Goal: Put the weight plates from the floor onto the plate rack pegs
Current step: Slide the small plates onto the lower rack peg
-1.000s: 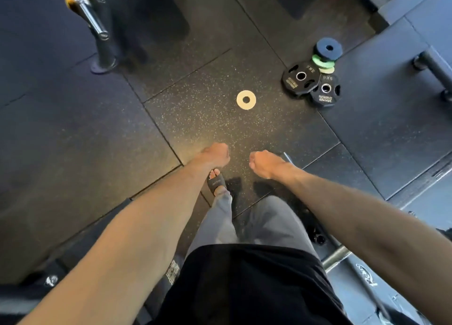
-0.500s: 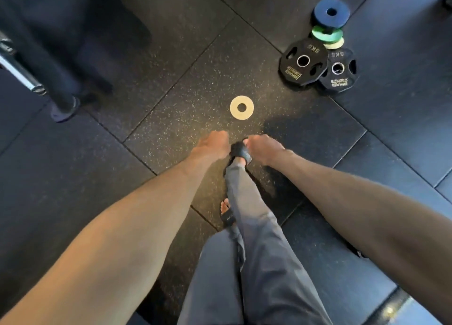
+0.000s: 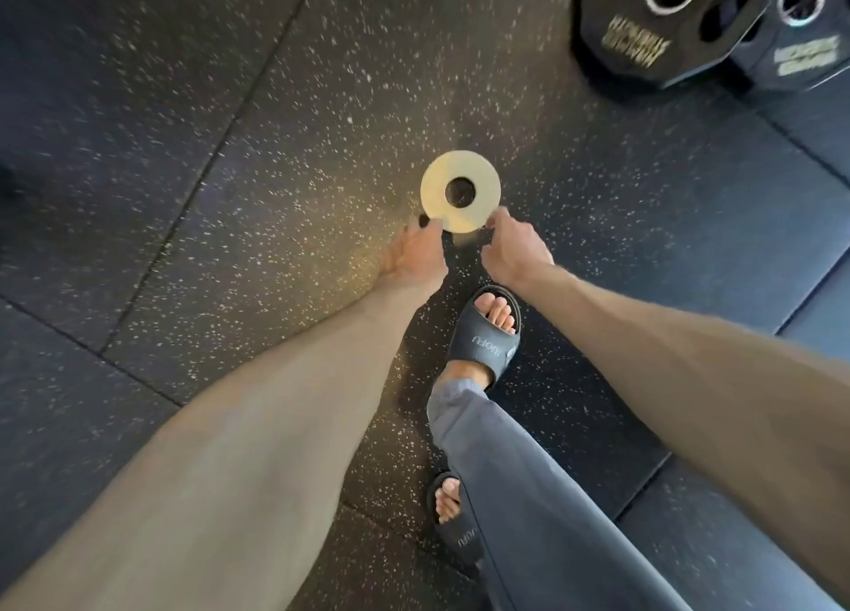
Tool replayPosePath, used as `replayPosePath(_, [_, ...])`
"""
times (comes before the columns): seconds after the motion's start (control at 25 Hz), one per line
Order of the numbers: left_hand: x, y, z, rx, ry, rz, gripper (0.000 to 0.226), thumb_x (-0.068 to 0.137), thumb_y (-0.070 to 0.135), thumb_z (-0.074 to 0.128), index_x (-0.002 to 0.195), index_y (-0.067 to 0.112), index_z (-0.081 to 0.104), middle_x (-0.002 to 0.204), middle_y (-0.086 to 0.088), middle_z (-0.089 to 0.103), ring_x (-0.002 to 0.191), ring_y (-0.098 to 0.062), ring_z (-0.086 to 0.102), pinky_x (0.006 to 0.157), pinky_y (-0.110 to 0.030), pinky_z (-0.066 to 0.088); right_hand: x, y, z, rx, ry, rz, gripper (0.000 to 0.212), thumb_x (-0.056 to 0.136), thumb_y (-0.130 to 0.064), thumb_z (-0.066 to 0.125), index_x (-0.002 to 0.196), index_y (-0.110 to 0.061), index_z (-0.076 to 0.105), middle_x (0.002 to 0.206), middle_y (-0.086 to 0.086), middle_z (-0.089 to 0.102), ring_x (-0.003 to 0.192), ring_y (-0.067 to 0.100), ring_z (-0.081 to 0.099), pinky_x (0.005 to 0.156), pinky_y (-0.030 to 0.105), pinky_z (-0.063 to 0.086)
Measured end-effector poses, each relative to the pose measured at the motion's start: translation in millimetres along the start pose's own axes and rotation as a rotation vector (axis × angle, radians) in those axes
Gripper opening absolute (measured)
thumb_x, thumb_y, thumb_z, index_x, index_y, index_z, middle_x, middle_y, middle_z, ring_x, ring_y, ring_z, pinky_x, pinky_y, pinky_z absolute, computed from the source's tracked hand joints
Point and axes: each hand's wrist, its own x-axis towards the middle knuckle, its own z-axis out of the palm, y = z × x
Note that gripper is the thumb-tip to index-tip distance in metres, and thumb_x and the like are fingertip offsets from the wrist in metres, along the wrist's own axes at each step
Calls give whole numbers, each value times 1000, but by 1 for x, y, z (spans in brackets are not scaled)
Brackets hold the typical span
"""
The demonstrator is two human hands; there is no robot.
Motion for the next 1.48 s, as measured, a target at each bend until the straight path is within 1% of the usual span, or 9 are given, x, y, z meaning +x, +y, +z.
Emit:
replayPosePath(0.08, [31, -5, 20, 54, 82, 158, 30, 92, 7, 56, 121, 16, 55, 125, -5, 49, 112, -24, 49, 88, -39, 47, 31, 0, 17, 209, 9, 76, 47, 91, -7, 48, 137, -13, 39, 112, 11, 60, 98, 32, 61, 73, 38, 49])
replayPosePath(0.24, [77, -5, 44, 201, 140, 334, 47, 82, 11, 70, 125, 13, 52, 131, -4, 49, 117, -26, 49, 89, -38, 45, 77, 1, 32, 1072, 47, 584, 41, 97, -9, 42, 138, -8, 35, 112, 11, 57, 103, 26, 64, 89, 41, 58])
replayPosePath(0.4, [92, 10, 54, 334, 144, 301, 61, 74, 29, 81, 122, 11, 48, 129, -9, 48, 113, -28, 50, 90, -40, 40, 91, 8, 34, 1354, 54, 760, 32, 98, -17, 37, 118, -4, 59, 99, 12, 70, 88, 25, 71, 89, 42, 58])
replayPosePath(0.64, [97, 11, 51, 441, 136, 307, 60, 73, 24, 81, 120, 10, 46, 122, -10, 52, 111, -27, 50, 87, -38, 39, 93, 2, 30, 1247, -37, 704, 21, 97, -19, 48, 115, -12, 56, 105, 8, 68, 98, 21, 63, 93, 41, 52])
replayPosePath(0.84, [86, -11, 58, 414, 180, 317, 62, 66, 25, 84, 116, 11, 50, 116, -10, 56, 108, -29, 51, 85, -41, 41, 86, 4, 56, 1075, -116, 665, 37, 97, -36, 50, 122, -10, 59, 111, 7, 65, 105, 24, 61, 98, 43, 48])
replayPosePath(0.96, [58, -20, 41, 395, 125, 407, 61, 77, 23, 77, 128, 9, 46, 120, -9, 59, 116, -30, 49, 92, -41, 40, 61, -5, 70, 1051, -69, 561, 44, 97, -42, 51, 121, -6, 60, 106, 5, 66, 97, 24, 63, 81, 36, 51])
replayPosePath(1.04, [31, -14, 19, 244, 49, 371, 49, 85, 22, 67, 127, 6, 46, 121, -13, 57, 112, -32, 49, 89, -42, 41, 33, -10, 63, 1018, 45, 505, 39, 98, -41, 49, 110, -8, 65, 103, 8, 68, 94, 25, 64, 84, 37, 52])
replayPosePath(1.2, [-34, 9, -41, 57, -123, 194, 22, 95, 22, 49, 107, 5, 54, 106, -21, 61, 100, -38, 58, 76, -39, 43, -59, -23, 31, 1016, 141, 419, 35, 92, -37, 44, 94, -9, 66, 92, 5, 71, 91, 27, 66, 88, 41, 52])
replayPosePath(1.48, [-246, 90, -158, 139, -333, 547, 15, 90, 26, 59, 77, 18, 57, 94, -18, 69, 90, -36, 64, 72, -36, 49, -330, -30, -26, 873, 504, 468, 38, 92, -18, 53, 129, -14, 42, 124, 19, 54, 113, 38, 54, 100, 45, 43])
